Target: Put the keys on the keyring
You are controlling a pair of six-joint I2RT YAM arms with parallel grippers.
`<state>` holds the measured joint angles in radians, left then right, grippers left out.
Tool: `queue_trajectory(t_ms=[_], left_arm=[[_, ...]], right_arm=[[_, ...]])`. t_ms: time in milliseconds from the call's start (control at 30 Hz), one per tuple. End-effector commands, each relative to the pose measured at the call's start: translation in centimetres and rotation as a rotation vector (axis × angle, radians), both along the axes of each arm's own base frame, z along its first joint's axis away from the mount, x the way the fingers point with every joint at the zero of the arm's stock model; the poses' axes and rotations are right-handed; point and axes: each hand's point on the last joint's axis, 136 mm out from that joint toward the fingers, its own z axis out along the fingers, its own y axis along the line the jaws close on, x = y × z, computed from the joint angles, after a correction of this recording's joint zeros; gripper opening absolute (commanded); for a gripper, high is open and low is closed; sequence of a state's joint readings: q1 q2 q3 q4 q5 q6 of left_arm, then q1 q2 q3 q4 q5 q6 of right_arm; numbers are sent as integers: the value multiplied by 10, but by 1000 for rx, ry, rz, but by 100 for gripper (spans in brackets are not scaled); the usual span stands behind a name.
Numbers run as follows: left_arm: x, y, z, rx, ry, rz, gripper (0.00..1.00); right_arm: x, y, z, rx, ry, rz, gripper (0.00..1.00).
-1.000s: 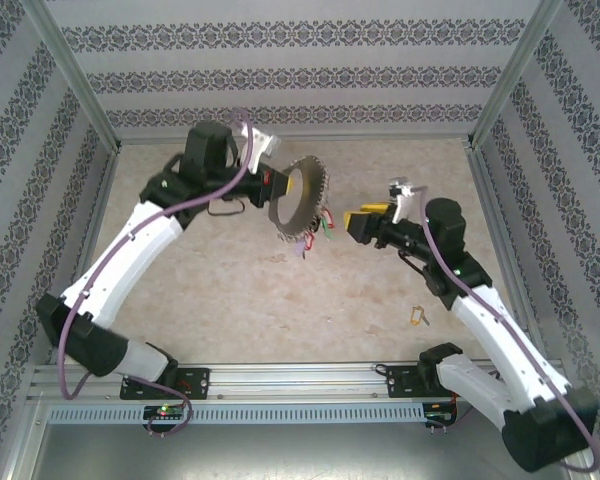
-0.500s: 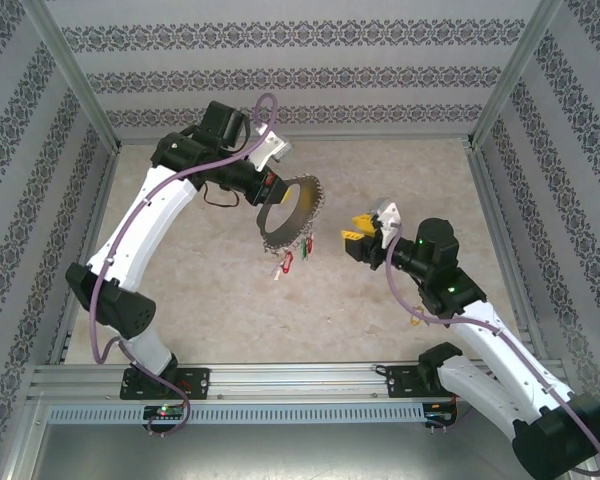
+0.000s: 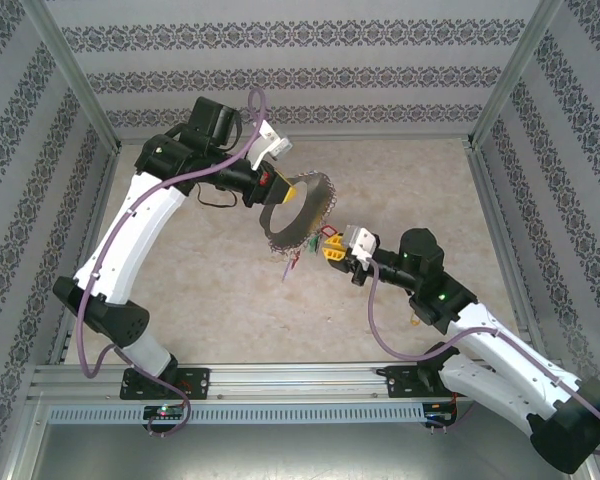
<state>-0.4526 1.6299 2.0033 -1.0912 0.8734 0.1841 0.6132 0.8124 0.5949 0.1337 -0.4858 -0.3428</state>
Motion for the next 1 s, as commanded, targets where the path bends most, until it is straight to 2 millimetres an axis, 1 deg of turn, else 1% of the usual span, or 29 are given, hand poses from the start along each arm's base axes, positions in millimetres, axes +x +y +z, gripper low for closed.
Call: queue_trajectory(t_ms=[0,167,233,267,333,433,733,867,967], left_arm=[[-16,-3,30,-76,-118,-60,0],[-17,-2,29,-74,-126,-60,0],[-18,-2,28,-71,-131,-60,0],[-18,-2,29,-71,-137,-59,0],[-17,-1,28,-67,-143,-52,0],[-17,-1,26,-66,-146,-52,0],[-20,1,26,-63,-156,-51,0],[-21,1,24,-59,-155,-51,0],[-21,2,23,-54,-152,-48,0]], right_arm=[[-3,1,8,0,-99,0,16],[-8,2,11,-3,-131,12,14],[-11,4,11,-2,-132,29,14],[-12,5,13,1,-136,32,11],[-13,8,15,4,-140,44,9],[-14,13,15,-5,-143,58,9],[-12,22,9,-36,-151,50,9],[-6,21,8,-45,-153,19,3],[-5,22,7,-47,-158,16,4]])
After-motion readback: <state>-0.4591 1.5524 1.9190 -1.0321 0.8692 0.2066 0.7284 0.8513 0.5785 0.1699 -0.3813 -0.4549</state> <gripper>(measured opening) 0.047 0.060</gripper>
